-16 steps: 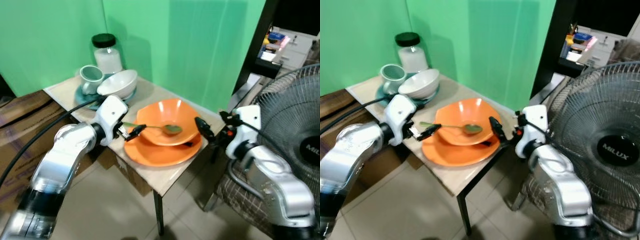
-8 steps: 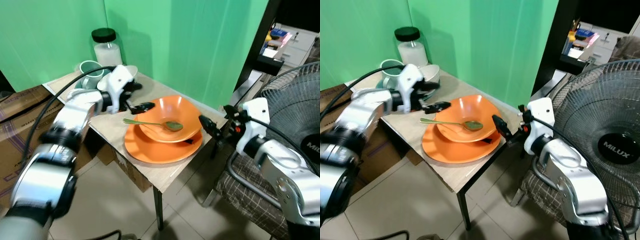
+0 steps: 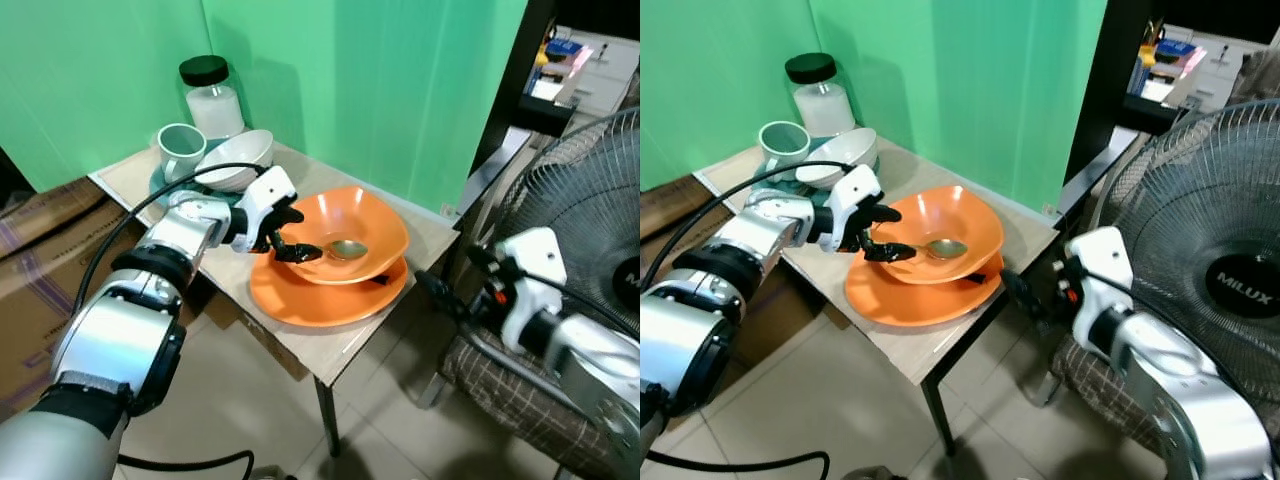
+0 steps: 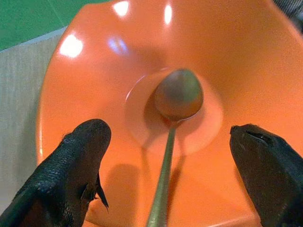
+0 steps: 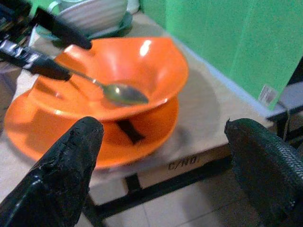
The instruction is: Setting the table
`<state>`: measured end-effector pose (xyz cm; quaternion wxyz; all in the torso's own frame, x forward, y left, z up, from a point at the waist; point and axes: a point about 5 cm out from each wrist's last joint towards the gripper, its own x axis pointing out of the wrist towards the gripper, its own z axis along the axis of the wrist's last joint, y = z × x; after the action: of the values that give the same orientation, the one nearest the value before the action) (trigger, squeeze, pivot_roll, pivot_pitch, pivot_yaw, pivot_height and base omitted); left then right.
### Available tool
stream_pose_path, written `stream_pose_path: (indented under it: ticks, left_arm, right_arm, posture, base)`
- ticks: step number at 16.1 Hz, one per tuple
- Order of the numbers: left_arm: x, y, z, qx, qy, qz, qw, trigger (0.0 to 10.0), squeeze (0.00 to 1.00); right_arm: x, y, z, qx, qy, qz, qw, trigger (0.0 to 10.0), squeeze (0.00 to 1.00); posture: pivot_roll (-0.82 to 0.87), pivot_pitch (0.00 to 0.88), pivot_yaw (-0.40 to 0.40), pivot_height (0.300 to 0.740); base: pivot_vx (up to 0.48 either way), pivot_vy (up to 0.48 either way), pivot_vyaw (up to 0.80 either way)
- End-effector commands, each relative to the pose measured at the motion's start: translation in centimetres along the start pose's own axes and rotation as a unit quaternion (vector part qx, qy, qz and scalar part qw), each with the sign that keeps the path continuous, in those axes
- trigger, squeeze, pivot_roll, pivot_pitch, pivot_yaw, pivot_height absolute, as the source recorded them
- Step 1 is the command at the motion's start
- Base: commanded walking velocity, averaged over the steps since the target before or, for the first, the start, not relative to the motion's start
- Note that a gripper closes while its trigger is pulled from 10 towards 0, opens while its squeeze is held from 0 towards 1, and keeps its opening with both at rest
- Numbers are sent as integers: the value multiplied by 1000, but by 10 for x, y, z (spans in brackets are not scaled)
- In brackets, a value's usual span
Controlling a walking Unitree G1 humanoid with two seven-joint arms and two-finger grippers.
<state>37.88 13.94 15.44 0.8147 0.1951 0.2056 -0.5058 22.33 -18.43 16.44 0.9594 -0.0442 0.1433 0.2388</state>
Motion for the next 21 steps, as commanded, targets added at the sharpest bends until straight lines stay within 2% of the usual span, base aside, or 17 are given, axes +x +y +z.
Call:
stream_pose_path:
  ticks: [1, 4, 7, 9, 10, 11, 12, 13, 17, 21]
  left_arm:
    - [-3, 3, 1, 18, 21, 9, 1000, 10000, 0]
    - [-2, 3, -6, 34, 50, 18, 998, 10000, 0]
    - [-1, 2, -12, 27, 59, 23, 998, 10000, 0]
    - [-1, 2, -18, 20, 63, 34, 997, 10000, 0]
    - [-1, 2, -19, 15, 62, 40, 997, 7098, 0]
    - [-1, 2, -20, 13, 61, 42, 997, 4863, 0]
    - [-2, 2, -22, 10, 61, 46, 997, 1098, 0]
    - [-2, 2, -23, 5, 61, 47, 997, 0, 0]
    - [-3, 0, -27, -11, 57, 31, 998, 0, 0]
    - [-4, -2, -37, -13, 82, 32, 996, 0, 0]
  right_arm:
    - [-6, 3, 3, -2, 1, 12, 1000, 10000, 0]
    - [-15, 10, -3, 4, 19, 29, 999, 10000, 0]
    - [-19, 18, -6, 4, 35, 56, 998, 10000, 0]
    - [-25, 23, -8, -17, 51, 81, 995, 10000, 0]
    - [-27, 23, -9, -21, 56, 85, 995, 10000, 0]
    - [-27, 23, -9, -21, 56, 87, 994, 10000, 0]
    - [-28, 23, -9, -23, 58, 90, 994, 10000, 0]
    - [-29, 23, -8, -25, 61, 94, 993, 10000, 0]
    - [-28, 23, -8, -33, 64, 112, 991, 10000, 0]
    - [-27, 24, -8, -39, 65, 117, 990, 10000, 0]
  posture:
    - [-160, 0, 140, 740]
    - [-178, 0, 154, 740]
    - [-184, 0, 158, 740]
    - [-190, 0, 154, 740]
    - [-190, 0, 151, 740]
    - [-190, 0, 150, 740]
    - [-190, 0, 145, 740]
    - [-189, 0, 141, 740]
    - [-181, 0, 129, 740]
    - [-181, 0, 130, 740]
  base:
    - [0, 0, 0]
    - [0, 0, 0]
    - [0, 0, 0]
    - [0, 0, 0]
    - [0, 0, 0]
    - [0, 0, 0]
    - [0, 0, 0]
    - [0, 0, 0]
    - [0, 0, 0]
    - [0, 0, 0]
